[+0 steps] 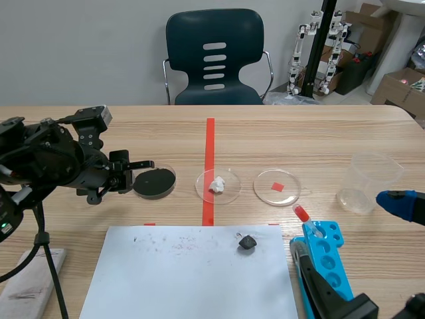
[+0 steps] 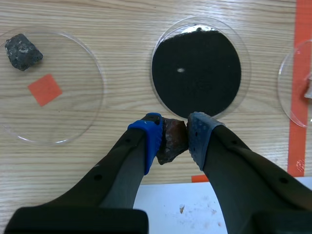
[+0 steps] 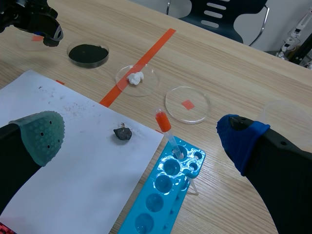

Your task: Lower the mineral onto the iron filings and hold still

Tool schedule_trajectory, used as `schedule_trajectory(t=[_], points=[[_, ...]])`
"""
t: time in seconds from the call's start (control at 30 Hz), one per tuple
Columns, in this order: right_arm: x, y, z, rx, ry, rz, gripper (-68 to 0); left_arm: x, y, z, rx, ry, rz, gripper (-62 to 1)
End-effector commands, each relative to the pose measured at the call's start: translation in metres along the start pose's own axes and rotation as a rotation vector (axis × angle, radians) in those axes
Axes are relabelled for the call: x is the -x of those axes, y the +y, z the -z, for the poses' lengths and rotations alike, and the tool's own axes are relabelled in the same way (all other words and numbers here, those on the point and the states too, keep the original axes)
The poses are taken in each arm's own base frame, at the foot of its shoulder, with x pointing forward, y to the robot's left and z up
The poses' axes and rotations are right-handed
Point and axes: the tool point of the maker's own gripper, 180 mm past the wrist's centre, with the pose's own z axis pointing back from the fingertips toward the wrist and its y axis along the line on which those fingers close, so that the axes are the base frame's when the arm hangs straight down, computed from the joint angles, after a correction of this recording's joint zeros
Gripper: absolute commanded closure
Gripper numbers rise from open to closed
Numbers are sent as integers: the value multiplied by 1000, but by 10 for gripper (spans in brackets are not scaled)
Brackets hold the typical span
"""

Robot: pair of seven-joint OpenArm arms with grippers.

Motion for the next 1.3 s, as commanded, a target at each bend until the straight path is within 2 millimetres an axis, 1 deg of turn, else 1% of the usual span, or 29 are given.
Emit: schedule_trajectory(t=[0.0,0.23,0.43,0.57,0.73,0.97,1.1,1.27], points=[[-7,-2,2,2,-28,-5,-679,-21,-12,-2,30,-51,-4,-100],[-7,-2,2,2,-28,-5,-679,-28,-29,15,69,-28,-13,-100],[-7,-2,2,2,-28,-5,-679,-35,-36,27,61,-27,-16,-100],[-7,-2,2,2,-28,-5,-679,-36,-36,35,51,-27,-12,-100],[-7,-2,2,2,-28,-5,-679,-32,-36,44,44,-16,-12,-100],[-7,-2,2,2,-28,-5,-679,-20,-35,53,38,2,-1,-100],[-7,-2,2,2,-28,-5,-679,-15,-35,56,35,13,-5,-100],[-7,-2,2,2,-28,-5,-679,-15,-35,56,35,14,-5,-100]])
